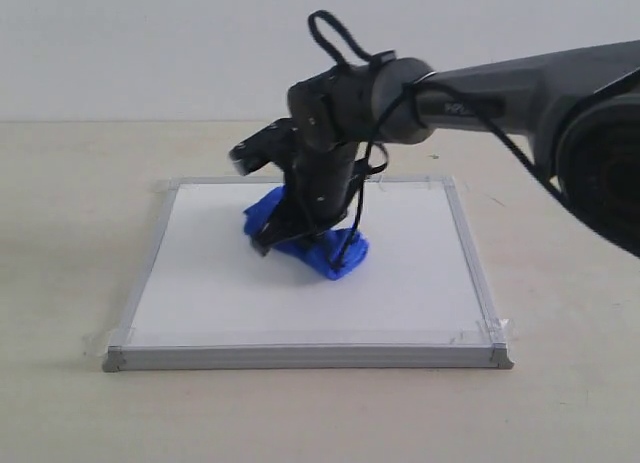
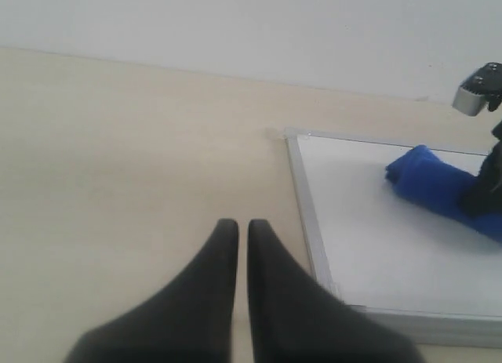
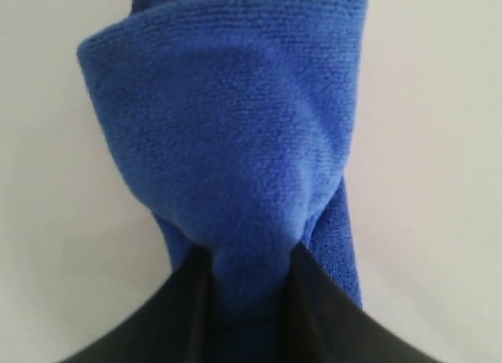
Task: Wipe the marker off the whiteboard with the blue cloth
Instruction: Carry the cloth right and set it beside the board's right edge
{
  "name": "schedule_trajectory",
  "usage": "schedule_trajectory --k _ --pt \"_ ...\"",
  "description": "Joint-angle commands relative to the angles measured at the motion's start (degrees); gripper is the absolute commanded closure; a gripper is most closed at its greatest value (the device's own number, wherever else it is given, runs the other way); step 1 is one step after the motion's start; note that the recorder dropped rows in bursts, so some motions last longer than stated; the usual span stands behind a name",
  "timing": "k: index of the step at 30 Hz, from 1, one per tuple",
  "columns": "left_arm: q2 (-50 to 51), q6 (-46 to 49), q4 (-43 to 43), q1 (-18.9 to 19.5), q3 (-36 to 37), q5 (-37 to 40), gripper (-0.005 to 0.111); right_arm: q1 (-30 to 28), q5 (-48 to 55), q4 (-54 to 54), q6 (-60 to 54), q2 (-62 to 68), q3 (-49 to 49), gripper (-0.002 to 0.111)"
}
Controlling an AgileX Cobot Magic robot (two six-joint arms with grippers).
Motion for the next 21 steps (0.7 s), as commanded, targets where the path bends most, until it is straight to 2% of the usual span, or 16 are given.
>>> schedule_trajectory --k 1,3,8,15,17,21 --pt "-0.2 -0.4 -0.2 0.1 0.1 -0.4 0.102 -5.9 5.7 -13.1 13.7 -3.2 2.1 0.108" --pt "-0.2 -0.4 -0.2 0.1 0.1 -0.4 0.102 -7.6 4.2 -16.8 17.2 -6.0 5.1 0.108" --pt "-0.2 -0.4 -0.2 0.1 0.1 -0.4 0.102 -12.3 1.8 -17.0 20.0 -13.2 12.2 0.108" --pt "-0.2 -0.4 -0.2 0.1 0.1 -0.4 0.102 -21.1 -1.0 -17.3 29.4 -17.7 24.3 0.108" --pt "-0.2 -0.4 -0.2 0.1 0.1 -0.4 0.102 -22.3 -6.2 -17.3 31.7 -17.6 28.4 0.108" --pt "-0.2 -0.4 -0.2 0.1 0.1 -0.4 0.102 -22.3 -9.8 -17.0 33.7 -17.6 31.1 0.108"
